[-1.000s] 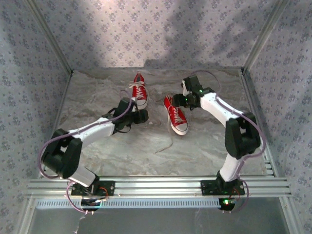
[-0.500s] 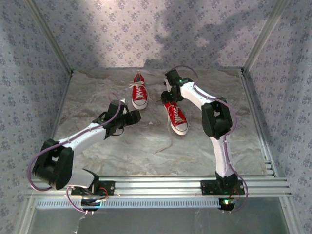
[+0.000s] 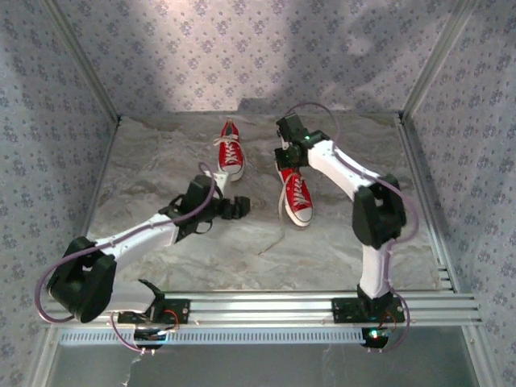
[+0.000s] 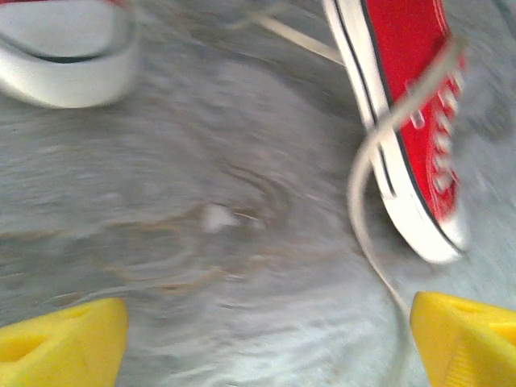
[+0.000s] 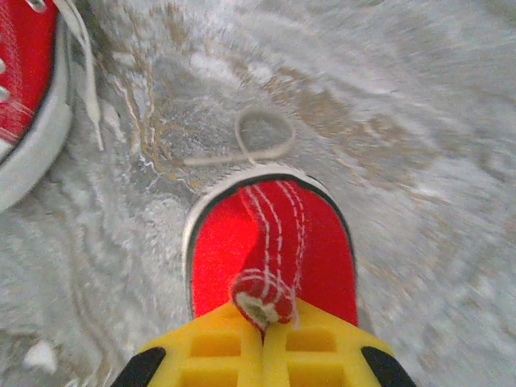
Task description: Tie the shoes
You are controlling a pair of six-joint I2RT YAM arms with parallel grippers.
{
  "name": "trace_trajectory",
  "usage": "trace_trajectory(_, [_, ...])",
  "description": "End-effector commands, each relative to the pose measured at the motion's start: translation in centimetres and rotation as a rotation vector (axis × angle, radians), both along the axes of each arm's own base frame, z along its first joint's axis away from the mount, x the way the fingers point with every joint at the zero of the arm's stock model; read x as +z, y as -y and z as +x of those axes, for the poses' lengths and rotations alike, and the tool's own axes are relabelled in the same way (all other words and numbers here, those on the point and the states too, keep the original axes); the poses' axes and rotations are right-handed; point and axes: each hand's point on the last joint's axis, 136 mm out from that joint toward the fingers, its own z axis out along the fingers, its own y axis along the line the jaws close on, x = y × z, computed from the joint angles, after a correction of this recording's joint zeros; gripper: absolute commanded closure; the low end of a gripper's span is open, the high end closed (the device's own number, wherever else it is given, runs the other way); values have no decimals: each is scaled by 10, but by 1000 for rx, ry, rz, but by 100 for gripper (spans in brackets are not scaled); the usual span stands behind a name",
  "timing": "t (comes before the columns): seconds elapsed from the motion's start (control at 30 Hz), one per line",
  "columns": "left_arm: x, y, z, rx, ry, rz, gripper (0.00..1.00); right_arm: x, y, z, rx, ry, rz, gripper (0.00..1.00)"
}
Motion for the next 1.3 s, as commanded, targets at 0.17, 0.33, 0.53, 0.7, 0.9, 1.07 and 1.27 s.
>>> trace_trajectory(0.17, [12,53,-30,-303,252,12,9,141,40,-61,-144,308,93,100])
trace_trajectory(0.33, [13,74,-28,-359,269,5,7,180,58,-94,-195,372,120,100])
trace_trajectory(0.53, [26,110,-35,-450,280,-84,6,209,67,-121,-214,414,198,100])
trace_trajectory(0.7, [20,139,-37,-506,286,-78,7,230,73,-141,-201,446,230,100])
trace_trajectory(0.9, [28,174,-51,-604,286,-159,8,252,76,-159,-183,477,276,100])
trace_trajectory(1.07, [24,186,-51,-613,267,-188,12,262,78,-168,-178,491,311,100])
trace_trajectory(1.27, [22,191,-43,-577,260,-212,72,268,86,-175,-201,508,329,100])
